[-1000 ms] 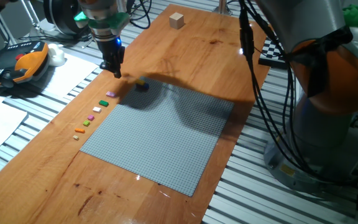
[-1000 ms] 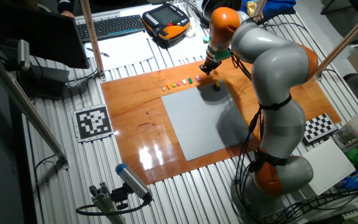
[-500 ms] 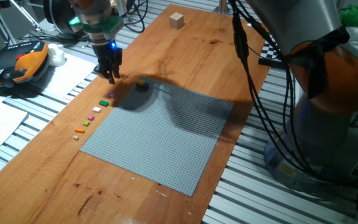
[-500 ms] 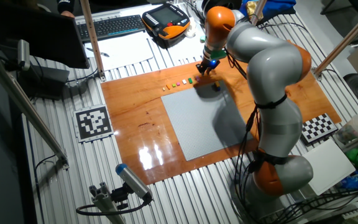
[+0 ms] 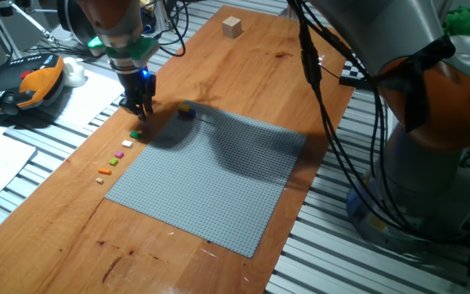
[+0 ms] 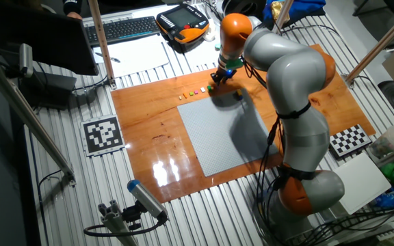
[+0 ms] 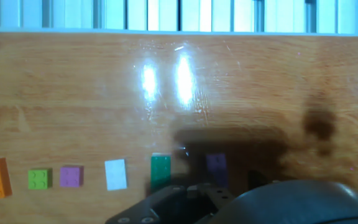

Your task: Stack small Lego blocks randomly, one at a time

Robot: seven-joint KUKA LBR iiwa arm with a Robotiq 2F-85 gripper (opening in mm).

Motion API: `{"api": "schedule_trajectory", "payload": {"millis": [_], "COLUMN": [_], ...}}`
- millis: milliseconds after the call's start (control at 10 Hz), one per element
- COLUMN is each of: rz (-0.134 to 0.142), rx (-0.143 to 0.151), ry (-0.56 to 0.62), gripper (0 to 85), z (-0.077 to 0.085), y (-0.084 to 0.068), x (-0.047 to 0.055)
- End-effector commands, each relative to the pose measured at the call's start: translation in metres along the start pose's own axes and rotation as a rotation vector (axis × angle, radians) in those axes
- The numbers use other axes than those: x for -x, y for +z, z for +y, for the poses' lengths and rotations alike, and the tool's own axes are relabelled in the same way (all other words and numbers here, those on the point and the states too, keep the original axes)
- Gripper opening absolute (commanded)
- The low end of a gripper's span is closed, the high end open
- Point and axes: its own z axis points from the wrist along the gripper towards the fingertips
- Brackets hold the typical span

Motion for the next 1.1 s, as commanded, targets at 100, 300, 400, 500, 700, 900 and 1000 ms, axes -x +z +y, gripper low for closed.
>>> {"api": "schedule_trajectory", "payload": {"millis": [100, 300, 400, 500, 700, 900, 1000], "rz": [-0.006, -0.016, -0.019, -0.019, -0.016, -0.015, -0.015], "rx": [-0.002, -0.005, -0.004, -0.002, -0.004, -0.007, -0.007], "ry": [0.001, -0.012, -0.015, -0.015, -0.015, -0.015, -0.015], "gripper": [34.0, 34.0, 34.0, 34.0, 34.0, 34.0, 34.0], "z": [0.003, 0.002, 0.001, 0.002, 0.002, 0.003, 0.004], "y": [0.005, 0.013, 0.016, 0.016, 0.015, 0.017, 0.017], "x": [0.0, 0.004, 0.005, 0.005, 0.004, 0.004, 0.003]}}
